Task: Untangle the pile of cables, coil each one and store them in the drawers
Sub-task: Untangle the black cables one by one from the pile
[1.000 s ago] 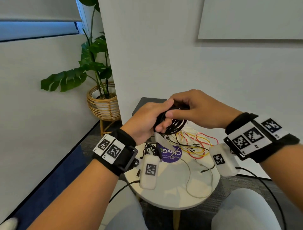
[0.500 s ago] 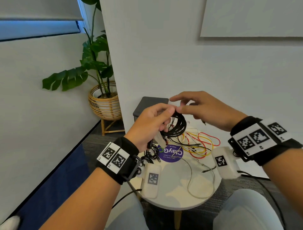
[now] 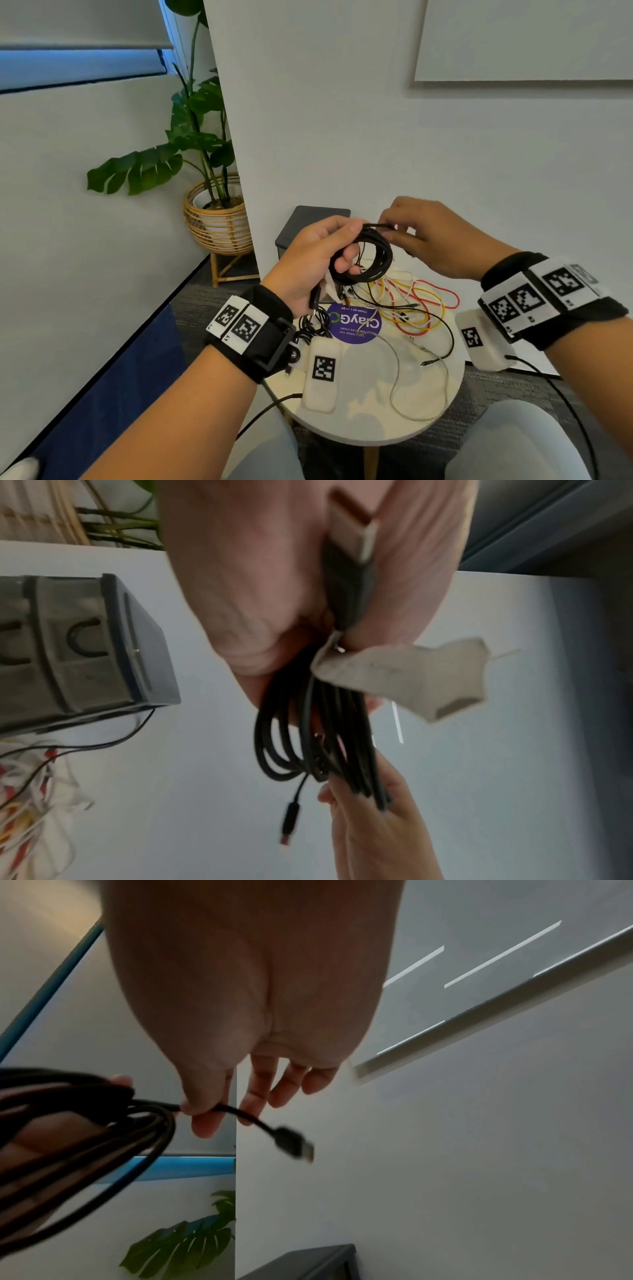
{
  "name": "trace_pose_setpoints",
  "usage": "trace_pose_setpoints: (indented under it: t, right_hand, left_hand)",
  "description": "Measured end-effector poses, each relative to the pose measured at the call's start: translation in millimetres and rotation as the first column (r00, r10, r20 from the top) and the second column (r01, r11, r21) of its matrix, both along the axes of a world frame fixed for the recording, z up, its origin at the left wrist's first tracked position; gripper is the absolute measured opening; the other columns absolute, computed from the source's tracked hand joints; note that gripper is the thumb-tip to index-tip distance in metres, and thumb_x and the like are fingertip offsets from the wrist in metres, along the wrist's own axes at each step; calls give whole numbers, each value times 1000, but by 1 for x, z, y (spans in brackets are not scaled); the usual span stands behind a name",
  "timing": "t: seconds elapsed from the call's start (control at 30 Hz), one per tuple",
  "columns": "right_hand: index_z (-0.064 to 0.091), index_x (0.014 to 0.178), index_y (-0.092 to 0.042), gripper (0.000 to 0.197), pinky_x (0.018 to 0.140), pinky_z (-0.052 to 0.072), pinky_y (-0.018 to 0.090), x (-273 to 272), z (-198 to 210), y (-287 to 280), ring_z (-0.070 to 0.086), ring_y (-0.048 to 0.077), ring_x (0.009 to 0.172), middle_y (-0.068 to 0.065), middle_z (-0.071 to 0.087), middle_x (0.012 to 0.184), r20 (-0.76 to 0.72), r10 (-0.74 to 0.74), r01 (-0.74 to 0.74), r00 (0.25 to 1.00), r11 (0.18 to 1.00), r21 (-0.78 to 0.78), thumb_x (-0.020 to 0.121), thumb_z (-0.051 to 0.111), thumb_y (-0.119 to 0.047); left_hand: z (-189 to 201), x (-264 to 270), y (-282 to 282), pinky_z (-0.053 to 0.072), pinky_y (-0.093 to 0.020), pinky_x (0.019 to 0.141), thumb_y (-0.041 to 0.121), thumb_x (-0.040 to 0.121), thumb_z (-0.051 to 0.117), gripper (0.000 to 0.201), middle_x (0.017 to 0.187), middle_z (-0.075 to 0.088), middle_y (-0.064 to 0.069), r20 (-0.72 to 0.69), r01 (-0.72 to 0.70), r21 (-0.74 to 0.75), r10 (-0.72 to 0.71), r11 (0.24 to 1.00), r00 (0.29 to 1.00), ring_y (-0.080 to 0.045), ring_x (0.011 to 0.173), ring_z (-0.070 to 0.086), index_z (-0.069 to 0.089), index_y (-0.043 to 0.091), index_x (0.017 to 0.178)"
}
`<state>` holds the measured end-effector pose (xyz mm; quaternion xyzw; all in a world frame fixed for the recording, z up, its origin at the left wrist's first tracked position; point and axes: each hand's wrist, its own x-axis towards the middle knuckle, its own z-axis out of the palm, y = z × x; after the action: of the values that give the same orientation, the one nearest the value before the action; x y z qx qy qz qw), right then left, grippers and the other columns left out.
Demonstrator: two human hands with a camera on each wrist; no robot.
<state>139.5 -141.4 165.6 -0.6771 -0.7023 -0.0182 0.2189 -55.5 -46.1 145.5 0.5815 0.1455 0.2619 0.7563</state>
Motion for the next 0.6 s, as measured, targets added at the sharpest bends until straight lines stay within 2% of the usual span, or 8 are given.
trace_pose_setpoints:
  t: [0.07,0.13,0.2,0.27,0.33,0.37,0.47,0.6]
  right_hand:
    - [67,87,-20,21,69,51,34,-7,-5,1,63,12,72,-3,66,78,-247,-23,18,969,1000,-22,102,54,-24]
    - [74,95,-13,24,76,60,39,-16,-7,2,69,20,77,4,73,81,-511,-38,13,859,999,-52,104,53,-20]
    - [72,103,-13,26,77,55,36,-23,-6,5,64,15,78,-2,71,85,-562,-59,1,825,995,-102,106,48,-23]
    - [65,104,-14,18,80,45,37,-23,-2,7,57,14,84,-1,64,92,-511,-84,30,855,993,-113,104,49,-21]
    - [62,103,-19,9,87,42,40,-19,4,4,54,20,96,1,58,101,-405,-100,64,909,993,-101,100,53,-17]
    - [62,102,-22,10,88,42,37,-17,7,2,52,20,98,1,55,103,-344,-112,78,932,991,-110,100,54,-17]
    - [66,98,-25,18,80,42,28,-16,17,-7,51,13,89,-1,47,101,-233,-111,75,966,985,-157,103,49,-27]
    - [70,91,-23,29,74,46,34,-13,21,-4,56,18,79,-1,52,90,43,-110,116,993,976,-186,104,47,-34]
  left_hand:
    - [3,1,0,50,-20,57,18,106,50,27,62,46,3,52,24,-39,-22,999,998,-4,48,38,60,1,124]
    - [5,3,0,50,-19,56,18,105,51,25,64,47,2,68,20,-15,-19,1000,998,-5,48,38,62,4,123]
    - [4,4,0,48,-19,56,19,105,52,26,65,46,1,52,-16,34,14,999,999,-5,49,36,63,4,123]
    - [1,4,3,46,-19,55,21,106,52,28,66,45,1,25,-54,86,52,995,998,-5,50,34,63,4,125]
    - [0,2,7,44,-19,54,21,106,53,28,66,44,1,-5,-95,130,97,987,995,-6,50,33,63,4,125]
    - [0,1,8,43,-19,54,21,106,53,27,66,44,0,-16,-113,148,117,982,993,-7,50,33,64,4,124]
    - [0,0,11,42,-19,53,21,106,54,24,66,44,0,-35,-142,196,152,970,988,-7,51,32,66,7,120]
    - [0,4,8,42,-20,52,22,106,53,24,65,44,-1,-42,-128,203,139,971,989,-8,50,34,66,6,118]
